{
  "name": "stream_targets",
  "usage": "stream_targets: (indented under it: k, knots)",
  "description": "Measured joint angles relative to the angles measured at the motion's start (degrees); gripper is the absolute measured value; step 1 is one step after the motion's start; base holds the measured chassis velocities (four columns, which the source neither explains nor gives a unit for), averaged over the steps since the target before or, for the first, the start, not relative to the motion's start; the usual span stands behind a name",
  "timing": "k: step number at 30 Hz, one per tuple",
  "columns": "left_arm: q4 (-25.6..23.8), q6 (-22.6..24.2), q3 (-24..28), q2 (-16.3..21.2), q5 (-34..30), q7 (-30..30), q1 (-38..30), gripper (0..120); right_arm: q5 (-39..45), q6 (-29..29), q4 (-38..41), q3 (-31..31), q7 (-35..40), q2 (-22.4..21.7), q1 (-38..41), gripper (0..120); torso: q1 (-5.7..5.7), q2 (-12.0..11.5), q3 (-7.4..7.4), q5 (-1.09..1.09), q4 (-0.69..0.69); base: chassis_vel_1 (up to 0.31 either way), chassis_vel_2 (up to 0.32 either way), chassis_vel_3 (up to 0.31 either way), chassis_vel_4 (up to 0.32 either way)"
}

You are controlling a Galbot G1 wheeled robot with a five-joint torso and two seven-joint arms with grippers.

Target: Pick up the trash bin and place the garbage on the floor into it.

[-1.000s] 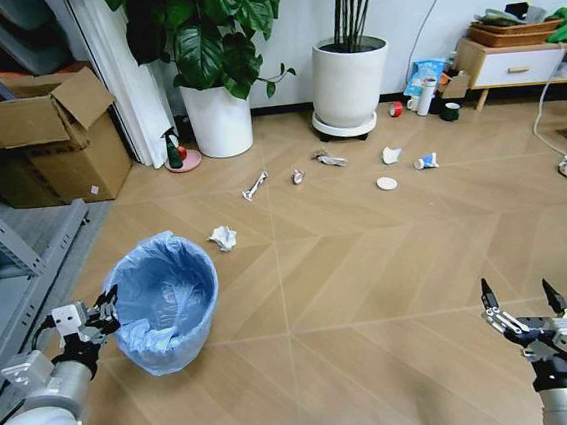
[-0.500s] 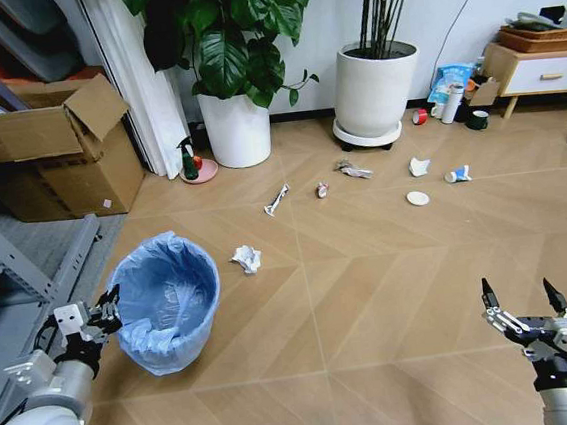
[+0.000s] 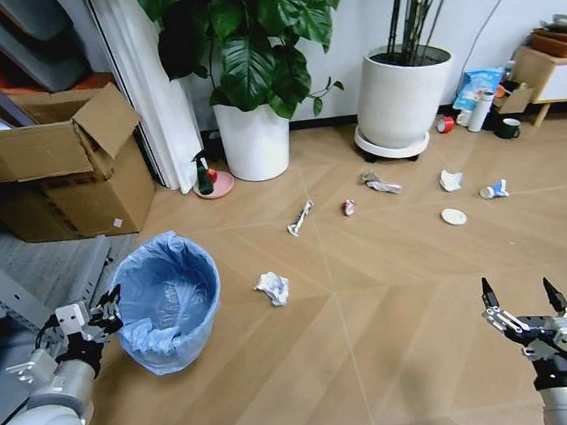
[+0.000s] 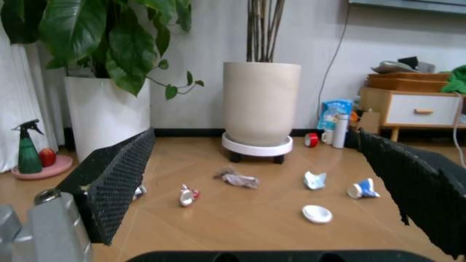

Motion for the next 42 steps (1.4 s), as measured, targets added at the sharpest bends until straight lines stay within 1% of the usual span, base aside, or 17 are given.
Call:
stream_targets:
  k: [8, 16, 17, 18, 19, 21, 24, 25, 27, 28, 29, 32, 33, 37, 38, 42]
  knots:
    - [0.2, 0.0, 0.0, 0.0, 0.0, 0.0, 0.0, 0, -0.1, 0.4, -0.4, 0.0, -0.1, -0.1, 0.2, 100, 0.00, 0.0, 0.00, -0.02, 0.01, -0.086, 0.332, 0.075, -0.336]
    - [0.2, 0.0, 0.0, 0.0, 0.0, 0.0, -0.1, 0, -0.3, 1.5, -0.8, -0.2, -0.4, -0.1, 0.5, 100, 0.01, 0.0, 0.01, -0.04, -0.02, -0.083, 0.331, 0.090, -0.350]
    - [0.2, 0.0, 0.0, -0.1, 0.0, 0.0, -0.1, 0, -0.3, 1.8, -0.9, -0.4, -0.5, -0.1, 0.6, 100, 0.00, 0.0, 0.00, 0.01, 0.01, -0.106, 0.343, 0.086, -0.311]
    - [0.2, 0.0, 0.2, -0.1, 0.0, 0.0, -0.1, 0, -0.5, 1.9, -1.0, -0.5, -0.5, -0.1, 0.6, 100, 0.01, 0.0, 0.01, -0.04, -0.01, -0.086, 0.287, 0.086, -0.216]
    - [0.1, 0.0, 0.2, -0.2, 0.0, 0.0, 0.0, 0, -0.6, 1.9, -1.0, -0.6, -0.5, -0.2, 0.6, 100, 0.01, 0.0, 0.01, -0.05, 0.01, -0.086, 0.165, 0.105, -0.216]
    - [0.0, 0.0, 0.3, -0.2, 0.0, 0.0, 0.0, 0, -0.8, 1.8, -1.1, -0.8, -0.5, -0.3, 0.6, 100, 0.01, 0.0, 0.01, -0.02, 0.02, -0.084, 0.165, 0.105, -0.162]
    - [-0.3, 0.0, 0.3, -0.2, 0.0, 0.0, 0.1, 0, -0.8, 1.5, -1.6, -1.6, -0.7, -1.1, 0.9, 100, 0.01, 0.0, 0.01, -0.03, 0.00, -0.078, 0.013, 0.059, -0.006]
    - [-0.6, 0.1, 0.3, -0.2, 0.0, 0.0, 0.2, 0, -0.6, 1.1, -2.0, -2.2, -1.3, -1.6, 1.0, 100, 0.01, 0.0, 0.01, -0.02, -0.03, 0.000, 0.000, 0.000, 0.000]
    - [-1.0, 0.1, 0.3, 0.0, -0.2, 0.0, 0.4, 0, 1.3, -0.6, -2.7, -4.4, -3.5, -3.1, 1.9, 100, 0.00, 0.0, 0.00, 0.01, -0.02, -0.001, -0.076, -0.010, 0.023]
    - [-1.0, 0.1, 0.3, 0.0, -0.2, 0.0, 0.4, 0, 1.3, -0.6, -2.7, -4.4, -3.5, -3.1, 1.9, 100, 0.00, 0.0, 0.00, 0.01, -0.02, -0.001, -0.076, -0.019, 0.047]
    - [-1.2, 0.1, 0.2, 0.1, -0.3, 0.0, 0.6, 0, 2.3, -2.2, -3.4, -6.4, -4.5, -4.2, 2.8, 100, 0.00, 0.0, -0.01, -0.02, -0.03, 0.022, -0.097, -0.019, 0.026]
    - [-2.3, 0.1, 0.1, 0.1, -0.3, 0.1, 1.3, 0, 4.3, -6.8, -6.7, -13.9, -5.8, -8.0, 6.1, 100, -0.01, 0.0, -0.01, 0.01, 0.01, 0.023, -0.042, -0.015, 0.030]
    - [-2.3, 0.1, 0.1, 0.1, -0.3, 0.1, 1.3, 0, 4.3, -6.8, -6.7, -13.9, -5.8, -8.0, 6.1, 100, -0.01, 0.0, -0.01, 0.01, 0.01, 0.000, 0.000, 0.000, 0.000]
    - [-2.5, 0.1, 0.4, 0.1, -0.2, 0.2, 1.8, 0, 4.3, -9.2, -12.8, -21.8, -6.5, -11.8, 9.1, 100, 0.00, 0.0, 0.00, -0.01, 0.01, 0.000, 0.000, 0.000, 0.000]
    - [-2.5, 0.1, 0.4, 0.1, -0.2, 0.2, 1.8, 0, 4.3, -9.2, -12.8, -21.8, -6.5, -11.8, 9.1, 100, 0.00, 0.0, 0.00, -0.01, 0.01, 0.000, 0.000, 0.000, 0.000]
    - [-2.0, 0.1, 0.5, 0.4, -0.1, 0.4, 2.2, 0, 2.1, -9.2, -19.1, -26.4, -7.1, -11.9, 12.5, 100, 0.00, 0.0, 0.00, 0.00, 0.00, 0.000, 0.000, 0.000, 0.000]
